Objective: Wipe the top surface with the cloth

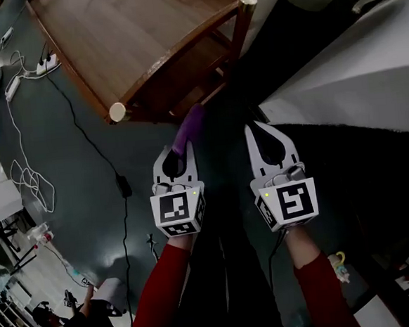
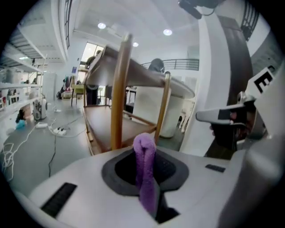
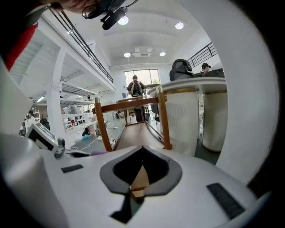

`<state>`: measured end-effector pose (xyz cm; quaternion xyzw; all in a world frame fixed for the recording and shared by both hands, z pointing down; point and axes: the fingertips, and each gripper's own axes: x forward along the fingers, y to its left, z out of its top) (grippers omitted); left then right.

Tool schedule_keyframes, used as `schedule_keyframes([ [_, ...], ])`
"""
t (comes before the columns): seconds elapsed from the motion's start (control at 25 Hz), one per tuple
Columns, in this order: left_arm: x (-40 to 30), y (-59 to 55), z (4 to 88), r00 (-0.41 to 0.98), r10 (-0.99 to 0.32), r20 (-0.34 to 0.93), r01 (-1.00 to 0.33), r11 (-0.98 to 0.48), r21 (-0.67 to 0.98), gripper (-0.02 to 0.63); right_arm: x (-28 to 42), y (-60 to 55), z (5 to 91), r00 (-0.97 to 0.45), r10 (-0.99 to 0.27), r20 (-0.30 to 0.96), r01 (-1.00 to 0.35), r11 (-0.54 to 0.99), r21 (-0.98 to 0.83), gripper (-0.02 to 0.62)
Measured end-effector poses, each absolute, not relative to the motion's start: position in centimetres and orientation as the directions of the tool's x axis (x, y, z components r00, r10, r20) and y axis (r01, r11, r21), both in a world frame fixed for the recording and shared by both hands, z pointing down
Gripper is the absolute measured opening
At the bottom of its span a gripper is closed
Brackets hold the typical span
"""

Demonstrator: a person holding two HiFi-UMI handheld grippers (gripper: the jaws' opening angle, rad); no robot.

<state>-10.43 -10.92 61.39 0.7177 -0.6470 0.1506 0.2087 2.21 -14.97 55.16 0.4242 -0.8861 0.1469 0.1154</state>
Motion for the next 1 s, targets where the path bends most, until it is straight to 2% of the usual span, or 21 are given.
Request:
schedule_keyframes([
  [0.24,-9.0,-11.9,49.7,0.197,-0.924,0.327,-0.980,-0.188,0.058,0.057,3.1,-15.0,47.8,-0.595,-0.757,0.271,-0.803,0.573,-0.162,0.012],
  [0.48,-8.8,-11.8,41.9,0.234,-0.940,0.248,-0.972,-0.229,0.051,0.056,3.8,-14.8,41.4,-0.570,-0.792,0.220,-0.822,0.541,-0.179,0.012],
  [1.0,-7.8,-9.4,26.6,0.320,-0.945,0.064,-0.947,-0.318,0.033,0.057,3.1,-11.3,26.9,-0.620,-0.782,0.066,-0.784,0.613,-0.103,0.012],
])
